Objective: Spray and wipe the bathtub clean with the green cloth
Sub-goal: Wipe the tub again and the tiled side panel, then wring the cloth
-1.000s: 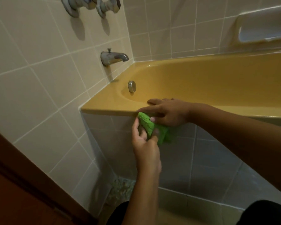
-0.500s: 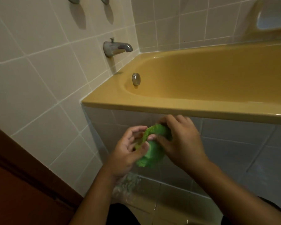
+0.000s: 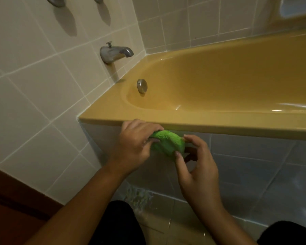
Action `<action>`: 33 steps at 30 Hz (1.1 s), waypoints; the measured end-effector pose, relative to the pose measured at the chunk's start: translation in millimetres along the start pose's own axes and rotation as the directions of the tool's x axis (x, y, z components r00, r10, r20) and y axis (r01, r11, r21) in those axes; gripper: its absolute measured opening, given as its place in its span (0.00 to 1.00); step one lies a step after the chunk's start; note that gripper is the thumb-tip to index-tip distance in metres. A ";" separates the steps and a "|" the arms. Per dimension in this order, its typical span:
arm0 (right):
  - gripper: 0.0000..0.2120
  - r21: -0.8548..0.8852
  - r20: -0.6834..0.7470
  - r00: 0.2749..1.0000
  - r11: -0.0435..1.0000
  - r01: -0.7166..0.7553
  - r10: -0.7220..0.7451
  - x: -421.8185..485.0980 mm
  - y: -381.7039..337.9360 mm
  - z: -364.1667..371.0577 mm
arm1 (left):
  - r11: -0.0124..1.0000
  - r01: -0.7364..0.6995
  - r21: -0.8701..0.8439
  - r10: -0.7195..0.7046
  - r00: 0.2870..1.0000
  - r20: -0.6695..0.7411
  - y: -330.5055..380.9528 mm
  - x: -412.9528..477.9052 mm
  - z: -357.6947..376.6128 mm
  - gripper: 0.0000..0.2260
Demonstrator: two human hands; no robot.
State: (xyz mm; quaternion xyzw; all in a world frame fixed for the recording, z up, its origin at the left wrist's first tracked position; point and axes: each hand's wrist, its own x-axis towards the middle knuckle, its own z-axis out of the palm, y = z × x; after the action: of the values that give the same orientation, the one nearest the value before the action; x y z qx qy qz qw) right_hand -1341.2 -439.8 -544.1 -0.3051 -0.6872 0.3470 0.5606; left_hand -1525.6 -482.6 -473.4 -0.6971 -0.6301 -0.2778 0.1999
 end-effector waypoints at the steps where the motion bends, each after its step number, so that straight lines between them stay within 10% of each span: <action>1: 0.21 -0.013 -0.021 1.000 1.000 0.014 -0.014 -3.3 2.2 2.6 | 1.000 -0.024 -0.003 0.024 1.000 -0.017 -3.5 2.1 2.6 0.10; 15: 0.36 -0.089 -0.255 0.964 0.991 -0.095 0.069 -38.3 -5.4 134.1 | 0.981 -0.155 -0.120 0.135 0.978 -0.161 -40.2 11.8 12.6 0.11; 22: 0.35 -0.142 -0.441 0.896 0.981 -0.136 0.060 -12.2 17.6 169.0 | 0.803 -0.083 -0.590 0.209 0.966 0.150 -75.9 30.0 -4.0 0.20; 33: 0.35 -0.318 -0.686 0.723 0.926 -0.202 -0.078 18.1 33.2 195.9 | 0.926 -0.082 -0.367 0.307 0.731 0.610 -80.0 93.7 7.2 0.23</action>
State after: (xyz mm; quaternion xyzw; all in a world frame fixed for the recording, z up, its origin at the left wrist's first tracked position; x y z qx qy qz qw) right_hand -1535.9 -432.6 -586.8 -0.5353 -0.4721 0.0916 0.6944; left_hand -1599.0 -396.0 -424.8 -0.8352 -0.5293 -0.0891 -0.1200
